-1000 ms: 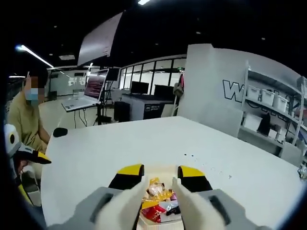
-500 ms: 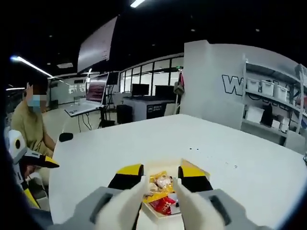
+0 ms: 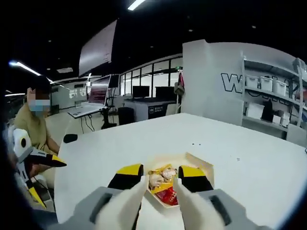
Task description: Place the target food into the container with the food tongs after gripping and lifting it, then release it inside without dropping or visibly crushing the food.
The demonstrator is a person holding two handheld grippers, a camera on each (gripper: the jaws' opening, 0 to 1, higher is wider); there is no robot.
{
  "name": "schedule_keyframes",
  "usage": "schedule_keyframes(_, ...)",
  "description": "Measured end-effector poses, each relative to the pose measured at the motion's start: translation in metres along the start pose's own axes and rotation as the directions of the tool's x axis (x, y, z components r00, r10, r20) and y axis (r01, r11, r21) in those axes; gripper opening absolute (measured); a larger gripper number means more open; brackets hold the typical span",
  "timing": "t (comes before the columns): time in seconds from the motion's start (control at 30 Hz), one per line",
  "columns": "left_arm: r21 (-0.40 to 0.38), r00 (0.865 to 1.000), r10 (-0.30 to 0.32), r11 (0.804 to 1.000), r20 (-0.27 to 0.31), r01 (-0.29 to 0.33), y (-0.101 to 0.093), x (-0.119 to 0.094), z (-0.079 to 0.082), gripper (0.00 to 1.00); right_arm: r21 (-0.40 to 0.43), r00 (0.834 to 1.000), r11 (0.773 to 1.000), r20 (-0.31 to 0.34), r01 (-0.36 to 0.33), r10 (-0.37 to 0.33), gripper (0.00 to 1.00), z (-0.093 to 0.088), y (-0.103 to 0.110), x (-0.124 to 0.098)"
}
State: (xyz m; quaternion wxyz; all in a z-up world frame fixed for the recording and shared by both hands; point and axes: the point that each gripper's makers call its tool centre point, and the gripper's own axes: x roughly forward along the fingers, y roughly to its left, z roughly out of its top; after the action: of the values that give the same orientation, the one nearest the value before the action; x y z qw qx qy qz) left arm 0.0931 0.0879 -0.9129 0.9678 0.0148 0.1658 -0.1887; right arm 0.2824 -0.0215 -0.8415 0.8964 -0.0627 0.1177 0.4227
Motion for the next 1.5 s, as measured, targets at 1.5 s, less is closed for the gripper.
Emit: schedule_keyframes(1.5,0.099,0.962,-0.273,0.957,-0.028,0.274,-0.044,0.030,0.006,0.66,0.105,0.921,0.918,0.123,-0.383,0.370,0.24,-0.056,0.115,-0.042)
